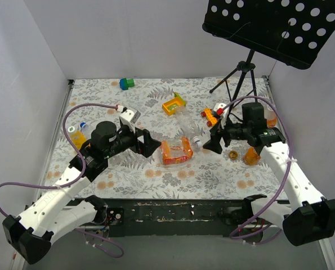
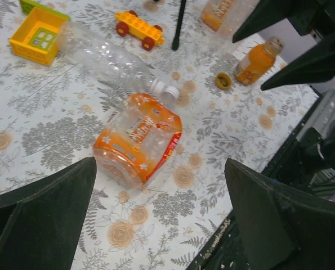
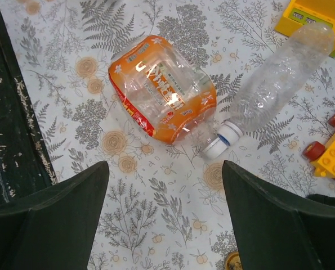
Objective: Unscrew the bottle caps
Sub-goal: Pick up the plastic bottle at the center of the board.
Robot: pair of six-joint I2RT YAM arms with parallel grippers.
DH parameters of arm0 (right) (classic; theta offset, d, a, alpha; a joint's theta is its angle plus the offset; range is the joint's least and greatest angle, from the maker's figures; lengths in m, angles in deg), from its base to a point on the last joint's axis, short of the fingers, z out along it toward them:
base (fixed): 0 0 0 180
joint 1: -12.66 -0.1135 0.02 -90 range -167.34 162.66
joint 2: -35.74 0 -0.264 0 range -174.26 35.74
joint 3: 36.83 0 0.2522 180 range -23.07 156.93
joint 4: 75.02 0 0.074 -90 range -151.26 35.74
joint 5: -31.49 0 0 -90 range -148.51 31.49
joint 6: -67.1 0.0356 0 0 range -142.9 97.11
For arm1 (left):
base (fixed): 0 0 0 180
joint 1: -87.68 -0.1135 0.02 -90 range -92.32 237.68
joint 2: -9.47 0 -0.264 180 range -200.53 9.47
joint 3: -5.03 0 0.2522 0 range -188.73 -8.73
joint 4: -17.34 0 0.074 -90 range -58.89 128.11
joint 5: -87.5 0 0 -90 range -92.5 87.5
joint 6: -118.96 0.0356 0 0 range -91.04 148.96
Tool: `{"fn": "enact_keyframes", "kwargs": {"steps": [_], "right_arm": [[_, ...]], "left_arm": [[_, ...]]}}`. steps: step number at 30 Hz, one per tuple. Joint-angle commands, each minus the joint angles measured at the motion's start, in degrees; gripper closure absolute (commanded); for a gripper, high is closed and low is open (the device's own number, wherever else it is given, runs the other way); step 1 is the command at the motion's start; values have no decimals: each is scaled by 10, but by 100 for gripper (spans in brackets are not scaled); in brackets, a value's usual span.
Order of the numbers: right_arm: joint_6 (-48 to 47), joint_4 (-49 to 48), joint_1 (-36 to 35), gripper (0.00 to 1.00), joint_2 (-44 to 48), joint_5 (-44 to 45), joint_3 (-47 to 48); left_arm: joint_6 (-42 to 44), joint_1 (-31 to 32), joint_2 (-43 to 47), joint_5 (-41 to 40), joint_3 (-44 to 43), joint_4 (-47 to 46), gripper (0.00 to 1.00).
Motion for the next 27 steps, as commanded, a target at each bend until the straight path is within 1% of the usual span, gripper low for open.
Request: {"fn": "enact_keyframes", "kwargs": {"steps": [1, 4, 10, 12, 15, 21, 24, 27], "right_arm": [[-6, -18, -69, 13, -51, 168, 49], [36, -67, -110, 12, -98, 260, 54], [168, -168, -180, 9, -237, 476, 87], [196, -199, -192, 7, -272, 525, 97], [226, -207, -193, 5, -328, 542, 136], [252, -176, -194, 4, -431, 534, 224], [261, -158, -191, 5, -466, 526, 256], [262, -150, -189, 6, -487, 510, 266]], "left_arm": [[26, -41, -25, 7, 12, -21, 2], [55, -42, -45, -37, 21, -9, 2], [60, -43, -33, -46, 85, -43, 2], [62, -43, -26, -53, 97, -52, 2], [60, -43, -13, -55, 109, -62, 2], [52, -44, 0, -48, 121, -65, 2], [52, -43, 3, -47, 121, -65, 2], [52, -44, 5, -47, 122, -65, 2]]}}
